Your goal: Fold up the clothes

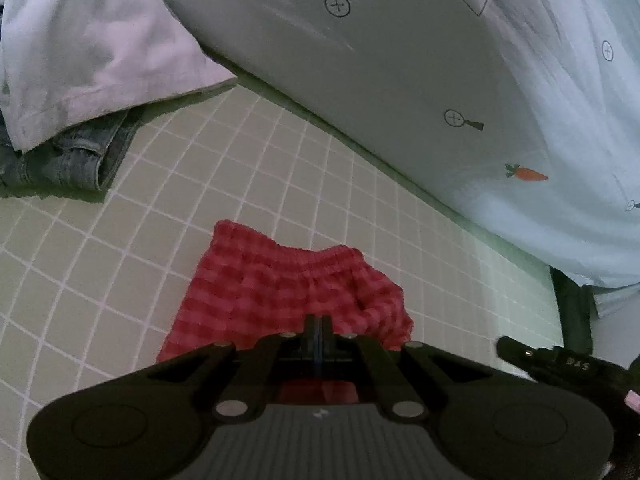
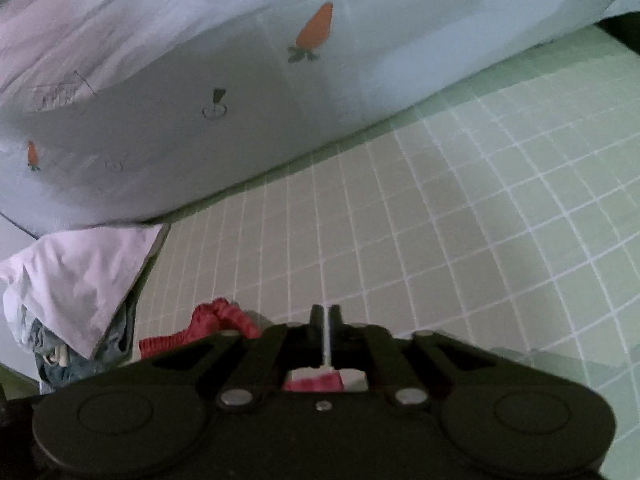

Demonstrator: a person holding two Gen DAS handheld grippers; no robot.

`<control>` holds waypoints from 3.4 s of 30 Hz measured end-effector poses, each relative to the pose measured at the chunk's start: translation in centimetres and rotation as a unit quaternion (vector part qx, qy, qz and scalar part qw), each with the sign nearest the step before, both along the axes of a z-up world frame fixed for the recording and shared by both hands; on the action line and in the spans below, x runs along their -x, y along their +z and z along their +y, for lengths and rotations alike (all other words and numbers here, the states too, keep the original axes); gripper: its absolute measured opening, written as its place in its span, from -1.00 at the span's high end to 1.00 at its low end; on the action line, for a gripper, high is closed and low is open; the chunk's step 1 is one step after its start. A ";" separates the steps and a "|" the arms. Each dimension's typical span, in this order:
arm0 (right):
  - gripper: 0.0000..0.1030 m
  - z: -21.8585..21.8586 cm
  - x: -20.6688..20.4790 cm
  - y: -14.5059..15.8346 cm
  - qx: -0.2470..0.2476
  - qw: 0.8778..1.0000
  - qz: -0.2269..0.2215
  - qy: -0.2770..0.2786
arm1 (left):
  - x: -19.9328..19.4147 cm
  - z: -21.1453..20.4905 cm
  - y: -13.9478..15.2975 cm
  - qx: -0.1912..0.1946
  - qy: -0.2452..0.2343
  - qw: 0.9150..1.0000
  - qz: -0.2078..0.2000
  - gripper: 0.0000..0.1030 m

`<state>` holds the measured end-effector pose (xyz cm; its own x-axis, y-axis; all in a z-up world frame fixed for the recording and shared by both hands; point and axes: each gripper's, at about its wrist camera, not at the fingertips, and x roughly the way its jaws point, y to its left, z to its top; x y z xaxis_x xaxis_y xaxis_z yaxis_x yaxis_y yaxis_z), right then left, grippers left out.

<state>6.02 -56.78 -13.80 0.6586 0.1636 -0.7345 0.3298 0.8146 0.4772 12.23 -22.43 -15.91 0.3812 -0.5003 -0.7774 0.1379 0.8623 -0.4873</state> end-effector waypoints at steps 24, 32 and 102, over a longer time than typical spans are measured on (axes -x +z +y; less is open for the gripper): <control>0.99 0.8 0.0 -0.3 0.084 0.996 0.006 0.005 | -0.8 7.1 3.5 -0.078 0.100 0.990 -0.063 1.00; 0.65 -6.6 3.1 2.2 0.168 0.980 -0.005 -0.105 | -3.5 8.6 3.4 -0.118 0.131 0.981 -0.087 0.89; -0.52 -1.3 15.1 -1.3 0.163 0.981 0.049 -0.098 | 4.8 8.3 0.5 -0.047 0.115 0.992 -0.010 -0.27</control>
